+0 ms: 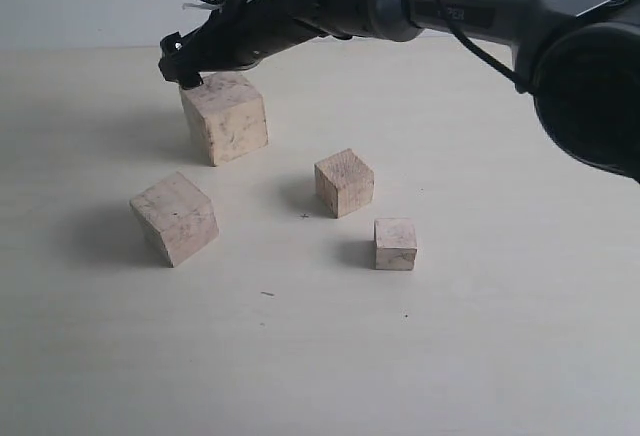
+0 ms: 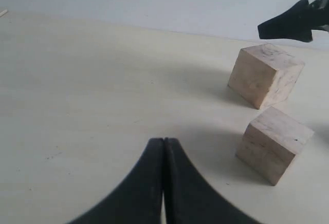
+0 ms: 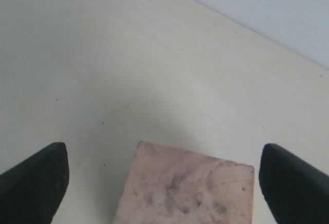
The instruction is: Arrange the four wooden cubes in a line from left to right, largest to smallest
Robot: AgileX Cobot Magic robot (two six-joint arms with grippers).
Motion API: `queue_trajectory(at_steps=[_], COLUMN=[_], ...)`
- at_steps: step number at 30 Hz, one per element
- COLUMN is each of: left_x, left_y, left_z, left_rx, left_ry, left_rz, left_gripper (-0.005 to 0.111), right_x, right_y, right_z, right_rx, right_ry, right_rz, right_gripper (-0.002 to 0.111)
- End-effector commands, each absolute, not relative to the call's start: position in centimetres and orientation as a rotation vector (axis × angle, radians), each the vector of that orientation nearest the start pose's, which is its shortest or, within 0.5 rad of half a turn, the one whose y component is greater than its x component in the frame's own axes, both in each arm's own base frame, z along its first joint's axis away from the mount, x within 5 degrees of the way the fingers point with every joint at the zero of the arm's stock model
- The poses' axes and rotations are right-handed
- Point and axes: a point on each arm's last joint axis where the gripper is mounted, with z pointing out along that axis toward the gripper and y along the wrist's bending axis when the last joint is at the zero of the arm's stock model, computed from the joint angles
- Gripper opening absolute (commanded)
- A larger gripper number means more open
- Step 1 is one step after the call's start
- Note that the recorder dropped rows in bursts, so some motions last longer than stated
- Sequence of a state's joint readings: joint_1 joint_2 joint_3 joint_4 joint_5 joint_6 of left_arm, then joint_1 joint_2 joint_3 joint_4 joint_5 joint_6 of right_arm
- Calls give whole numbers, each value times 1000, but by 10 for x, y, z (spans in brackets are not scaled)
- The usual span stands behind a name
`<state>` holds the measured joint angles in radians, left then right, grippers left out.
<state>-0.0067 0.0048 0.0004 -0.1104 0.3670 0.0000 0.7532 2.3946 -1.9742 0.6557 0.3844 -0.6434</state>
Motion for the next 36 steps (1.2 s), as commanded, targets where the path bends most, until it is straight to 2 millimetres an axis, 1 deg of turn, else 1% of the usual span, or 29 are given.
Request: queue_trajectory(at_steps=[1,6,11,13,19,25,27,30,32,36], left_x=[53,53,53,53,53,53,53,53,53,53], left_y=[-4,-4,-4,-4,-4,-4,-4,-4,-4,-4], left_z=[181,181,181,181,181,181,181,181,181,181], left_rx=[-55,-55,-55,-55,-55,-55,-55,-55,-55,-55], left_ry=[1844,1844,1844,1844,1844,1844,1844,1844,1844,1844], left_rz=[-113,-113,-113,-113,-113,-113,-113,-113,-113,-113], left_gripper=[0,0,0,0,0,0,0,0,0,0], right_x=[387,382,383,384,387,386,386,389,391,393], right_y=[396,400,399,397,392,392,392,395,398,401], right_z=[160,144,137,134,129,128,129,138,147,173], right_rx=[-1005,-1053,-1082,-1093,-1111,-1094,-1076,-1066,-1059,-1061], right_ry=[2047,2075,2079,2088,2108,2136,2141,2117,2096,2078], right_rz=[630,624,584,544,443,456,465,474,484,512], right_gripper=[95,95,95,95,95,95,95,95,95,95])
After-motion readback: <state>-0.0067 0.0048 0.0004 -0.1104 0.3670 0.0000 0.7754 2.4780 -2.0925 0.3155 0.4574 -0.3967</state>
